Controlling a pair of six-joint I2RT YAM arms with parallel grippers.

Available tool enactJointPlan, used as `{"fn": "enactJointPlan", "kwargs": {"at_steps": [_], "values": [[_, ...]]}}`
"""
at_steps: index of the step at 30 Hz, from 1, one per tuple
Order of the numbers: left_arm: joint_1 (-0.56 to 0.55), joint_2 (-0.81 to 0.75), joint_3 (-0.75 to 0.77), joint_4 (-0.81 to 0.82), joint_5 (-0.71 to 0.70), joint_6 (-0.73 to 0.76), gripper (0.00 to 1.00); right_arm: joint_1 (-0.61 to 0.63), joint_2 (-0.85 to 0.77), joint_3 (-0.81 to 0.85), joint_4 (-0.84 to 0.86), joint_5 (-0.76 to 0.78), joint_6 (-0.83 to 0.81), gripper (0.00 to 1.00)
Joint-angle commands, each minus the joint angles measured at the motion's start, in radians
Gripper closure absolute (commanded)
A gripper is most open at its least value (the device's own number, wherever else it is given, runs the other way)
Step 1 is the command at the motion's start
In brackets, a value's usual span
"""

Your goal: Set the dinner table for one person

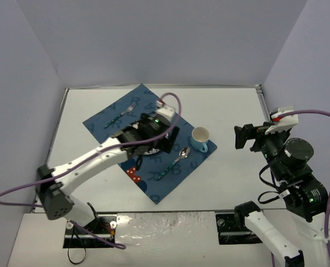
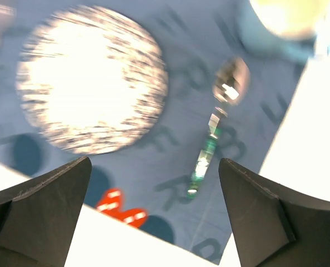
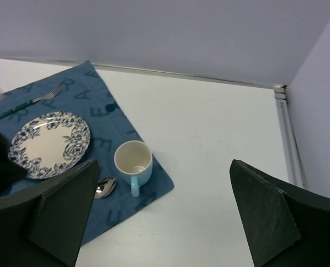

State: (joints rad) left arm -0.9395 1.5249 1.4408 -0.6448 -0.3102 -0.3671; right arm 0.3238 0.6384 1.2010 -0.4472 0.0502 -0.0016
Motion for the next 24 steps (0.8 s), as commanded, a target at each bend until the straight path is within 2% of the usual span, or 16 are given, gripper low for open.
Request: {"fn": "enactJointPlan", "kwargs": {"at_steps": [1, 9, 15, 24], "values": [[0.103, -0.28, 0.027, -0.161, -0.219, -0.042, 0.03, 0.01, 0.042, 0.061, 0.068, 0.192, 0.022, 0.0], [0.279, -0.665, -0.05, -0.312, -0.384, -0.011, 0.03, 0.019, 0.009, 0.025, 0.082, 0.292, 0.015, 0.0], [0.289, -0.816, -0.087, -0.414, -0.464, -0.05, 0.03, 0.023, -0.04, -0.034, 0.107, 0.367, 0.034, 0.0], [0.288, -0.962, -0.174, -0.509, -0.5, -0.12, 0.03, 0.024, -0.098, -0.09, 0.136, 0.353, 0.072, 0.0]]}}
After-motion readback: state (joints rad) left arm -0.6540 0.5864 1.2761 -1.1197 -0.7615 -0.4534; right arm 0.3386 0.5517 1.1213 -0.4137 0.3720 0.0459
